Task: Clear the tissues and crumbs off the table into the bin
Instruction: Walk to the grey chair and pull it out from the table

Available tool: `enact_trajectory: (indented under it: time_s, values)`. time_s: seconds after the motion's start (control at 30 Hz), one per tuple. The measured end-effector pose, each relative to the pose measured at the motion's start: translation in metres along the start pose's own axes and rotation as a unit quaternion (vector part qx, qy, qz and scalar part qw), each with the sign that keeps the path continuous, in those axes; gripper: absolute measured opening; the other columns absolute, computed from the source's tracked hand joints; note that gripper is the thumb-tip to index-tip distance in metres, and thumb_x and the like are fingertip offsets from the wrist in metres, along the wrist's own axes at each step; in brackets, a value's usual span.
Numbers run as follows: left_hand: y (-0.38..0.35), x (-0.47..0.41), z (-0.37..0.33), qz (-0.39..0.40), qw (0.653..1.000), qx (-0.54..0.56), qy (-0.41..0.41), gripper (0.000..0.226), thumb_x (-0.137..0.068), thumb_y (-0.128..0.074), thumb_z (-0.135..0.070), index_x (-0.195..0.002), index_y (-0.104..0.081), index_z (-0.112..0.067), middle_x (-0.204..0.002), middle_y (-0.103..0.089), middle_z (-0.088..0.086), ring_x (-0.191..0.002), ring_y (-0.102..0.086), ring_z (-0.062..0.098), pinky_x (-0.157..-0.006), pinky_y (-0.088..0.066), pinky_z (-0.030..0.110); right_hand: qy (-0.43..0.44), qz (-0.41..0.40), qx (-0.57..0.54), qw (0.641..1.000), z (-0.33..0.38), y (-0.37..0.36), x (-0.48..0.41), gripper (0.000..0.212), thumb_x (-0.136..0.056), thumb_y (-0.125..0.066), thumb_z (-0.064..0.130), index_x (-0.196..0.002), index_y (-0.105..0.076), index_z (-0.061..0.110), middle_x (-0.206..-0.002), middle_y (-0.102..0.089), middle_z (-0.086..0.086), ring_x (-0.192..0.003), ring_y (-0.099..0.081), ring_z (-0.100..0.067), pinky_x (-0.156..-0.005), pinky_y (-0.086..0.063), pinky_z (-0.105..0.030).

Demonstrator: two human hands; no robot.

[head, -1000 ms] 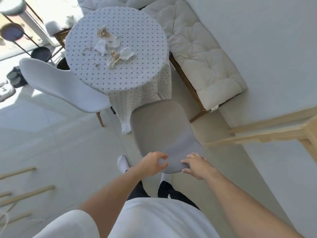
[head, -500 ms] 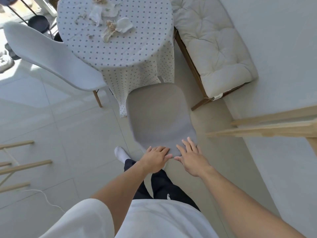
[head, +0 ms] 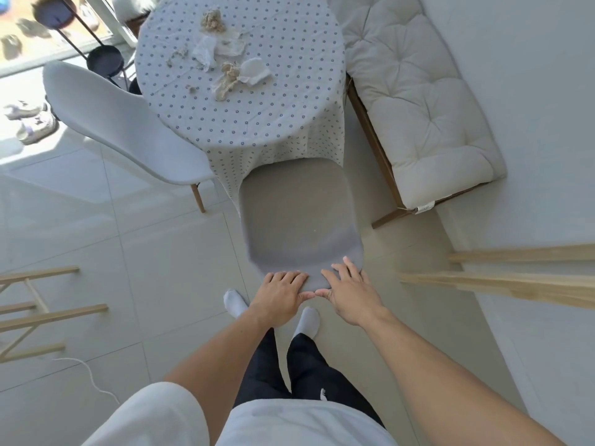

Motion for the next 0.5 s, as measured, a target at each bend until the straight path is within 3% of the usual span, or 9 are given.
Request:
enact_trajectory:
  time_s: [0.17, 0.27, 0.33, 0.5]
  values:
    - [0.026, -0.020, 0.031, -0.012, 1.000, -0.003, 0.023, 0.070, -0.106, -0.021, -0.065, -0.158, -0.039, -0.023, -0.159, -0.048, -0.004, -0.143, -0.047, 0.026, -0.117, -0.033, 0.038, 0.000, -0.041, 0.015, 0.999, 0.019, 0.031, -0.032, 0.065, -0.103, -0.028, 0.067, -0.154, -0.041, 0.029, -0.164, -0.035, -0.004, -0.160, -0.012, -0.028, -0.123, -0.026, -0.052]
    - [0.034, -0.026, 0.043, -0.008, 1.000, -0.004, 0.018, 0.069, -0.106, -0.021, -0.066, -0.158, -0.039, -0.024, -0.158, -0.049, -0.004, -0.142, -0.048, 0.025, -0.117, -0.034, 0.038, -0.003, -0.047, 0.030, 0.998, 0.023, 0.042, -0.046, 0.062, -0.102, -0.031, 0.069, -0.148, -0.048, 0.032, -0.161, -0.039, -0.003, -0.159, -0.016, -0.027, -0.123, -0.020, -0.057]
    - [0.034, -0.027, 0.046, -0.012, 1.000, -0.012, 0.016, 0.070, -0.105, -0.019, -0.066, -0.158, -0.039, -0.025, -0.157, -0.049, -0.005, -0.140, -0.049, 0.025, -0.116, -0.035, 0.038, -0.004, -0.049, 0.037, 0.998, 0.024, 0.045, -0.049, 0.061, -0.101, -0.033, 0.070, -0.147, -0.050, 0.033, -0.160, -0.041, -0.003, -0.158, -0.018, -0.027, -0.125, -0.016, -0.061]
    - [0.037, -0.034, 0.040, -0.045, 0.998, -0.030, 0.023, 0.070, -0.104, -0.012, -0.068, -0.153, -0.042, -0.026, -0.148, -0.055, -0.006, -0.130, -0.054, 0.024, -0.109, -0.037, 0.037, -0.040, -0.082, 0.016, 0.996, 0.018, 0.045, -0.045, 0.060, -0.100, -0.033, 0.069, -0.149, -0.046, 0.038, -0.161, -0.042, 0.002, -0.160, -0.018, -0.023, -0.121, -0.026, -0.064]
Point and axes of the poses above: each hand's wrist, its own x-axis away from the middle knuckle, its own y-axis out of the back of the hand, z = x × y, the point moved 5 cm from there along -x, towards the middle knuckle
